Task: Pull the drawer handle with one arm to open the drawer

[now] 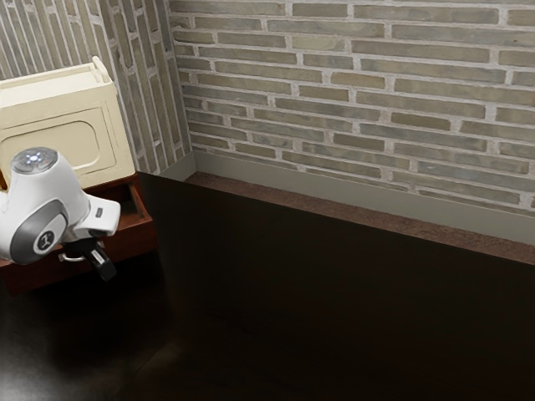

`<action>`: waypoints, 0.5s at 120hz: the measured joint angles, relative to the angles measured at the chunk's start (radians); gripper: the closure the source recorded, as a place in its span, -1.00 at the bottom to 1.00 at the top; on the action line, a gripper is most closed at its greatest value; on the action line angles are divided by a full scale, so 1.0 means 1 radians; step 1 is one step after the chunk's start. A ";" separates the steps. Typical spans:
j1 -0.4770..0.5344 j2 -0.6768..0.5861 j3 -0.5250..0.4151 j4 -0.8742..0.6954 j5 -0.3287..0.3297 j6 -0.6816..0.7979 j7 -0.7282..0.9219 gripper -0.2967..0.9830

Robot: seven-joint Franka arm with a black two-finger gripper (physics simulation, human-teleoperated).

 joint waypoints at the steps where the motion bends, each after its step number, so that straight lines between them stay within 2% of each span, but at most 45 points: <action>1: 0.000 0.000 0.000 0.000 0.001 0.000 -0.001 -0.05; 60: -0.007 -0.001 0.028 0.007 0.013 0.009 -0.004 0.07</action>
